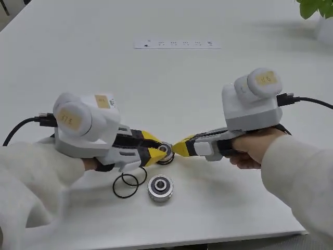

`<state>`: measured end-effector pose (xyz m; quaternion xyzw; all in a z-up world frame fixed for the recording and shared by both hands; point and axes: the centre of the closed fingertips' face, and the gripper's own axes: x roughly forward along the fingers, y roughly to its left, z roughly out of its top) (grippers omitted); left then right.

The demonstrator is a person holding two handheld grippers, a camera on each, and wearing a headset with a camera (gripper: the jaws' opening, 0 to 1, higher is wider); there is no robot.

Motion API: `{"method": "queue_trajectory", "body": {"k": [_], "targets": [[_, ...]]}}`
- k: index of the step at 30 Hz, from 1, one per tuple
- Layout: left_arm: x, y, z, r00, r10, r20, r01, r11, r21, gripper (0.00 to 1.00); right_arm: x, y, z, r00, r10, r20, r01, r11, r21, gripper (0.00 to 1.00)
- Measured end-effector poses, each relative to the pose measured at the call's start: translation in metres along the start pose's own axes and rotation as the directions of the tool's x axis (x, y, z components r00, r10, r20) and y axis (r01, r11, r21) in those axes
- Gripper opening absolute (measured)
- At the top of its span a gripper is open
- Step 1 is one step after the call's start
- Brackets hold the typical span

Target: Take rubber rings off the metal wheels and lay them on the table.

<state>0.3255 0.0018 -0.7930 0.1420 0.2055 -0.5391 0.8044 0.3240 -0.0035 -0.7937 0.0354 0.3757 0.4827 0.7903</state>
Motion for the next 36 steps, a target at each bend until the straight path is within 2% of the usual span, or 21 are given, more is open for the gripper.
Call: {"method": "queue_trajectory", "body": {"k": [36], "targets": [[0.0, 0.001, 0.0, 1.0, 0.006, 0.003, -0.006, 1.0, 0.003, 0.13, 0.002, 0.011, 0.012, 0.9984, 0.051, 0.025, -0.05, 0.999, -0.015, 0.0]]}}
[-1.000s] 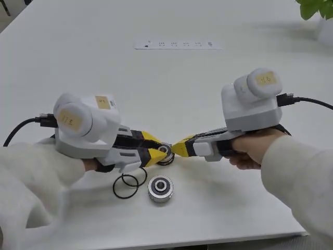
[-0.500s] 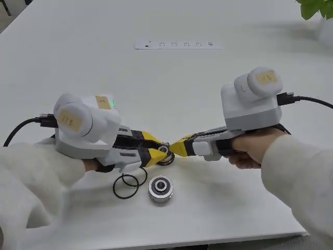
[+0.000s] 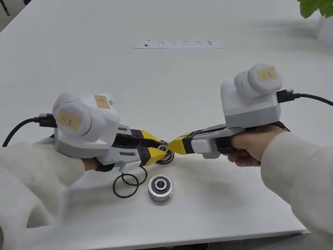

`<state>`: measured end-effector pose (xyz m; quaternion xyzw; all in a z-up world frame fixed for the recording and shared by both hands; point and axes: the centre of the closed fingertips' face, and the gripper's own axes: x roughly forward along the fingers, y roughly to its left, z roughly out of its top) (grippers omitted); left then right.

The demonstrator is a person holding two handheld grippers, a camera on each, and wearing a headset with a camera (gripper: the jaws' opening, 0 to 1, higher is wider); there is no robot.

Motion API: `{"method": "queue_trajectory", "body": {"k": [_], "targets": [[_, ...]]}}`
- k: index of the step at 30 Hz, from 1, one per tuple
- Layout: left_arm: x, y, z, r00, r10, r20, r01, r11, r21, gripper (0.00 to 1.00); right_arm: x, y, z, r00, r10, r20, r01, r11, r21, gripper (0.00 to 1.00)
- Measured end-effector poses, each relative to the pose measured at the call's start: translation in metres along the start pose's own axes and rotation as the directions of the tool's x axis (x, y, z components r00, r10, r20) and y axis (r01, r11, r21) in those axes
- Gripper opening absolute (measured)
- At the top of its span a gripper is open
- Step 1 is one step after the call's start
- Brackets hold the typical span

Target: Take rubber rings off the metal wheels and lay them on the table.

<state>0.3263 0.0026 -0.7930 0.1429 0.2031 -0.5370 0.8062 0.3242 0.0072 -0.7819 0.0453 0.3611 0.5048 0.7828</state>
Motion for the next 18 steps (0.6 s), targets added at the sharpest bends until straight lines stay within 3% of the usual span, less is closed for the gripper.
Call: {"method": "queue_trajectory", "body": {"k": [2, 11, 18], "targets": [[-0.0001, 0.0, 0.0, 1.0, 0.001, 0.0, -0.001, 1.0, 0.0, 0.13, -0.0011, 0.0014, 0.0089, 0.9989, 0.009, 0.046, -0.01, 1.0, 0.017, 0.0], [0.0, -0.0001, 0.0002, 0.9999, 0.016, 0.005, -0.016, 1.0, -0.003, 0.14, -0.0021, -0.0034, 0.0039, 0.9997, -0.013, 0.02, 0.013, 1.0, 0.015, 0.0], [-0.0016, 0.0, 0.0007, 0.9997, 0.01, -0.02, -0.01, 1.0, 0.004, 0.14, -0.0023, -0.0052, 0.0016, 0.9997, -0.023, 0.011, 0.023, 1.0, 0.018, 0.0]]}}
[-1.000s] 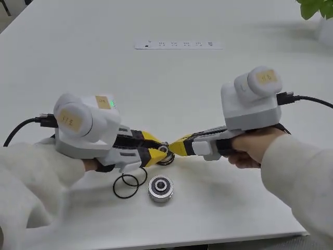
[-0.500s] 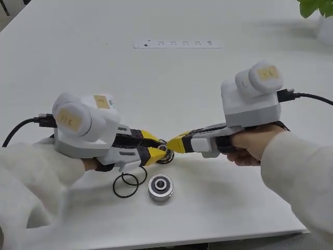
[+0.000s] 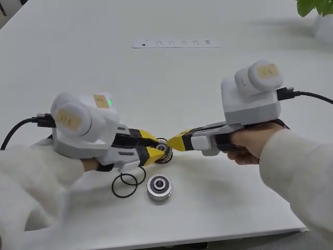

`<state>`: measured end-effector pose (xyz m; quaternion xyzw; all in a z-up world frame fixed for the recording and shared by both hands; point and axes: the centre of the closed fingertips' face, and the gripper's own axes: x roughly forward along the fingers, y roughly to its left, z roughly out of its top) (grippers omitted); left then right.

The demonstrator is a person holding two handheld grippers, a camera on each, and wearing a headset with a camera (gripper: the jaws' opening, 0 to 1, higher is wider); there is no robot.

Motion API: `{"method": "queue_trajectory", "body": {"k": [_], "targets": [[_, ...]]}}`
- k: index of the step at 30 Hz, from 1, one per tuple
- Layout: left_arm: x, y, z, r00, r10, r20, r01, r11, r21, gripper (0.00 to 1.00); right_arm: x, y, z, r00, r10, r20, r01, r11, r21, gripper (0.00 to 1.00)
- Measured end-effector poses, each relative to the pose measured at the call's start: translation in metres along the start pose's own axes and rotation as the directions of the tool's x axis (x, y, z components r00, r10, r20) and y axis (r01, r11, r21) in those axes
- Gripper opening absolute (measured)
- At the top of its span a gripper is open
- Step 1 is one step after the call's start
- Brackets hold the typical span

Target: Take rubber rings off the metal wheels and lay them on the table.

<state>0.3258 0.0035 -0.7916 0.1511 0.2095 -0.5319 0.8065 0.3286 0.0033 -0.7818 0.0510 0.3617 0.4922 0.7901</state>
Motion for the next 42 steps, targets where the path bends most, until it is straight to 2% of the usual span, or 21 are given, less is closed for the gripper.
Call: {"method": "queue_trajectory", "body": {"k": [3, 12, 20, 27, 31, 34, 38, 42], "targets": [[-0.006, 0.0, 0.002, 0.9999, -0.011, -0.01, 0.011, 1.0, 0.001, 0.17, 0.0, 0.0, 0.0, 1.0, -0.001, -0.002, 0.001, 1.0, -0.001, 0.0], [-0.03, 0.004, 0.025, 0.999, -0.009, 0.045, 0.009, 1.0, -0.004, 0.35, -0.002, -0.001, 0.002, 1.0, -0.008, 0.003, 0.008, 1.0, 0.001, 0.0], [-0.05, 0.015, 0.038, 0.9974, 0.046, 0.056, -0.048, 0.998, 0.037, 0.49, -0.004, -0.001, 0.004, 0.9999, -0.009, 0.01, 0.009, 1.0, 0.007, 0.0], [-0.068, 0.019, 0.046, 0.9936, 0.08, 0.08, -0.084, 0.995, 0.049, 0.61, -0.006, 0.0, 0.008, 0.9996, -0.007, 0.026, 0.006, 1.0, 0.013, 0.0], [-0.076, 0.016, 0.044, 0.992, 0.093, 0.086, -0.097, 0.994, 0.046, 0.66, -0.006, 0.002, 0.011, 0.9994, -0.001, 0.035, 0.0, 1.0, 0.013, 0.0], [-0.083, 0.011, 0.036, 0.9913, 0.102, 0.083, -0.106, 0.993, 0.043, 0.67, -0.006, 0.006, 0.016, 0.9985, 0.01, 0.054, -0.011, 1.0, 0.019, 0.0], [-0.089, 0.005, 0.024, 0.9917, 0.106, 0.072, -0.107, 0.994, 0.006, 0.68, -0.006, 0.011, 0.02, 0.9971, 0.026, 0.071, -0.028, 0.999, 0.03, 0.0], [-0.093, 0.001, 0.019, 0.9917, 0.115, 0.057, -0.115, 0.993, 0.001, 0.71, -0.004, 0.017, 0.02, 0.9965, 0.042, 0.072, -0.044, 0.999, 0.027, 0.0]]}}
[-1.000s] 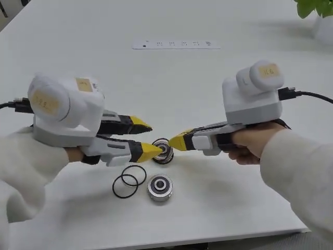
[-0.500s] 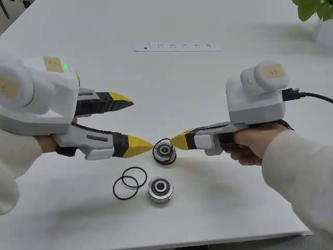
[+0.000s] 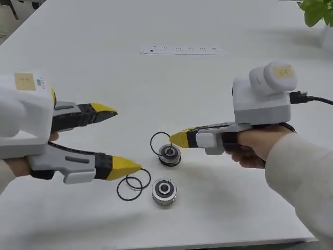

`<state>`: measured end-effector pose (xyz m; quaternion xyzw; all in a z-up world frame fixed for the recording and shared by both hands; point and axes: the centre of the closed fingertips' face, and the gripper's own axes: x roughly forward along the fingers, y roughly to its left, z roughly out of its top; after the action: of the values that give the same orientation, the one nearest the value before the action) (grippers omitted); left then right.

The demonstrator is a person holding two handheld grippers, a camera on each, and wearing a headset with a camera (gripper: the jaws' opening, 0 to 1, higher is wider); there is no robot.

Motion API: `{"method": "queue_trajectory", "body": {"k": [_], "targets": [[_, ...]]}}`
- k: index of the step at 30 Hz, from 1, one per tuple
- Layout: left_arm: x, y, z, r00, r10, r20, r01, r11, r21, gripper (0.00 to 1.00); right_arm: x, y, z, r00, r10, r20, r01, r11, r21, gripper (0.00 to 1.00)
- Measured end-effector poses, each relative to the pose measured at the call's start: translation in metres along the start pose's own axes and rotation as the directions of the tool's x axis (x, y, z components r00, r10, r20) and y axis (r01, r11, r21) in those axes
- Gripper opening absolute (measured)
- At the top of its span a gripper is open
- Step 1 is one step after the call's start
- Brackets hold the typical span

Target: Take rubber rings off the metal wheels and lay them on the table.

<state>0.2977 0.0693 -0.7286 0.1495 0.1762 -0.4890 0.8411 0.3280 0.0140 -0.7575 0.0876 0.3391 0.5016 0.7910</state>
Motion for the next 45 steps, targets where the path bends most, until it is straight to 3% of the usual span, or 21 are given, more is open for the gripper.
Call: {"method": "queue_trajectory", "body": {"k": [11, 20, 29, 32, 36, 45], "targets": [[-0.008, -0.005, -0.016, 0.9998, 0.011, -0.018, -0.012, 0.999, -0.037, 0.76, 0.009, 0.014, -0.008, 0.9986, 0.048, -0.024, -0.047, 0.998, 0.028, 0.0], [-0.007, -0.011, -0.024, 0.9995, 0.0, -0.031, -0.001, 0.998, -0.056, 0.76, 0.021, 0.025, -0.031, 0.9911, 0.081, -0.105, -0.079, 0.997, 0.028, 0.0], [-0.007, -0.012, -0.026, 0.9995, -0.003, -0.032, 0.001, 0.998, -0.063, 0.75, 0.024, 0.017, -0.043, 0.9885, 0.051, -0.142, -0.048, 0.998, 0.031, 0.0], [-0.006, -0.013, -0.028, 0.9992, -0.008, -0.039, 0.005, 0.998, -0.062, 0.76, 0.025, 0.016, -0.044, 0.9881, 0.039, -0.149, -0.037, 0.999, 0.014, 0.0], [-0.006, -0.015, -0.029, 0.9987, -0.013, -0.049, 0.01, 0.998, -0.06, 0.76, 0.026, 0.013, -0.048, 0.985, 0.009, -0.172, -0.021, 0.997, -0.069, 0.0], [-0.006, -0.015, -0.03, 0.9985, -0.013, -0.053, 0.01, 0.998, -0.059, 0.76, 0.028, 0.01, -0.05, 0.9818, -0.003, -0.19, -0.017, 0.994, -0.104, 0.0]]}}
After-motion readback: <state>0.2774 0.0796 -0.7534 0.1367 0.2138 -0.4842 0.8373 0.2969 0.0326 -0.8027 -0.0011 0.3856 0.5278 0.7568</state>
